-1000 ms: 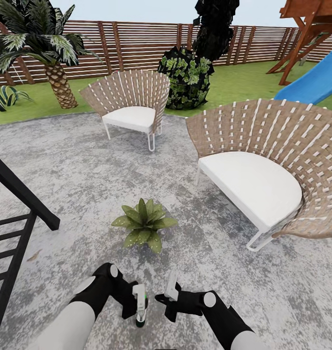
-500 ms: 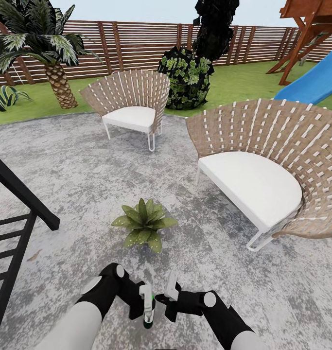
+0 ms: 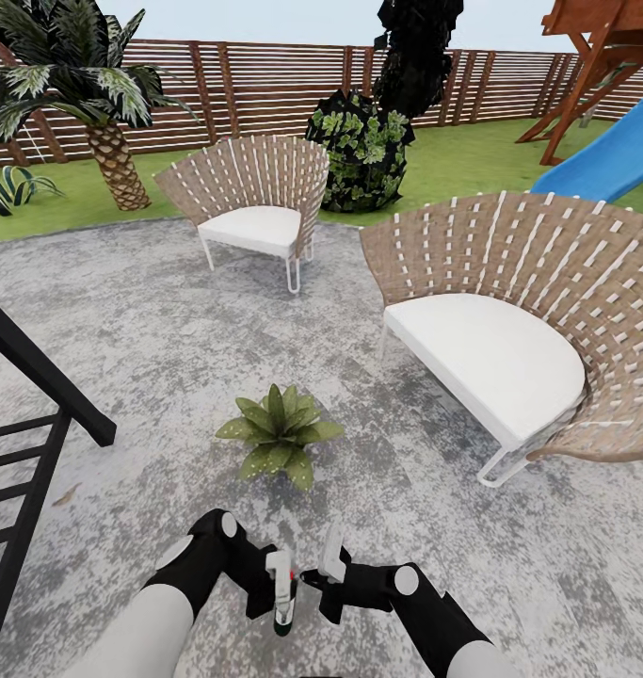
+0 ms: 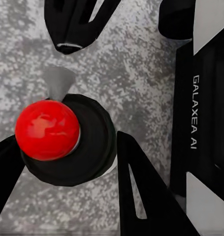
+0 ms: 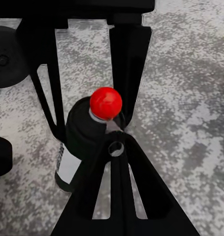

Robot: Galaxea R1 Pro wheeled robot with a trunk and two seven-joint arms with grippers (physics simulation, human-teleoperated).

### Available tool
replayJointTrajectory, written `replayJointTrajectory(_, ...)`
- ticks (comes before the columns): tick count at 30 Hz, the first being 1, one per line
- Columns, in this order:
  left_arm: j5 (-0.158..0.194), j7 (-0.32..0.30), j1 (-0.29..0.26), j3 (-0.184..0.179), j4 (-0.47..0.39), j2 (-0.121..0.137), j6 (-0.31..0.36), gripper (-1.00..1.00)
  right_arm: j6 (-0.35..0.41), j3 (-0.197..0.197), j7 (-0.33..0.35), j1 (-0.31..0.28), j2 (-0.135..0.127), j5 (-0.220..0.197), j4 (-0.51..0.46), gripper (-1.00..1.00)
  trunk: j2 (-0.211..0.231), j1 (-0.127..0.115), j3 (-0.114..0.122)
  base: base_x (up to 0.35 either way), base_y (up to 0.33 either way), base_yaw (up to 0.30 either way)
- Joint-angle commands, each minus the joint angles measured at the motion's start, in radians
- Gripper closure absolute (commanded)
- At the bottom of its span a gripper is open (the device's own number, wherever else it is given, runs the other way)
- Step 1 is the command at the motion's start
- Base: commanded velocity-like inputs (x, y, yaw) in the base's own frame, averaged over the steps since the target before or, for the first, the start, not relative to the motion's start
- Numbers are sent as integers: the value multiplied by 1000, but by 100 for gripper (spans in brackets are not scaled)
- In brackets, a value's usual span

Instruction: Pick up the pesticide atomizer in the garden and spray insectifuge to fully cover both potted plants in the garden.

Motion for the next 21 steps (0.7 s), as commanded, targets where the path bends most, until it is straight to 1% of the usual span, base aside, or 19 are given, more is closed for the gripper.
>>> replayJointTrajectory(1, -8, -4, -1, 9, -1, 2, -6, 100, -5, -1, 0, 0, 0, 9, -1, 100, 0, 0, -1, 0, 0, 0)
replayJointTrajectory(4, -9, -3, 2, 9, 0, 53, -7, 100, -5, -1, 0, 0, 0, 10, -1, 100, 0, 0, -1, 0, 0, 0)
replayJointTrajectory(6, -11, -2, 7, 9, 1, 104, -7, 100, -6, -2, 0, 0, -2, 10, 1, 100, 0, 0, -1, 0, 0, 0)
replayJointTrajectory(7, -12, -2, 7, 8, 1, 123, -7, 100, -6, -2, -1, 0, -3, 11, 1, 100, 0, 0, -1, 0, 0, 0)
replayJointTrajectory(8, -12, -1, 8, 8, 3, 154, -7, 100, -6, -2, -1, 0, -4, 11, 2, 100, 0, 0, -1, 0, 0, 0)
replayJointTrajectory(11, -8, 1, 9, 9, 29, 222, -7, 100, -7, -3, -1, 0, -10, 12, 6, 100, 0, 0, -1, 0, 0, 0)
replayJointTrajectory(12, -8, 3, 9, 9, 39, 238, -7, 100, -8, -3, -2, 0, -18, 11, 6, -100, 0, 0, -1, 0, 0, 0)
replayJointTrajectory(15, -8, 20, 10, 10, 51, 259, -4, 100, -8, -8, -5, 0, -42, 11, 9, -100, 0, 0, -1, 0, 0, 0)
replayJointTrajectory(16, -6, 55, 10, 14, 53, 261, 1, 100, -8, -11, -8, 0, -60, 11, 10, -100, 0, 0, -1, 0, 0, 0)
replayJointTrajectory(17, -3, 96, 10, 26, 54, 258, 4, 100, -8, -11, -14, 0, -80, 10, 11, -100, 0, 0, -1, 0, 0, 0)
replayJointTrajectory(18, 9, 142, 10, 50, 60, 252, 6, 100, -10, -12, -31, 0, -101, 9, 11, -100, 0, 0, -1, 0, 0, 0)
replayJointTrajectory(19, 33, 191, 10, 82, 78, 243, 7, 100, -10, -12, -62, 1, -124, 8, 22, -100, 0, 0, -1, 0, 0, 0)
replayJointTrajectory(20, 69, 242, 10, 118, 99, 234, 8, 100, -12, -12, -107, 2, -150, 6, 56, -100, 0, 0, -1, 0, 0, 0)
replayJointTrajectory(21, 114, 299, 10, 157, 120, 229, 8, 100, -13, -13, -163, 2, -172, 0, 111, -100, 0, 0, -1, 0, 0, 0)
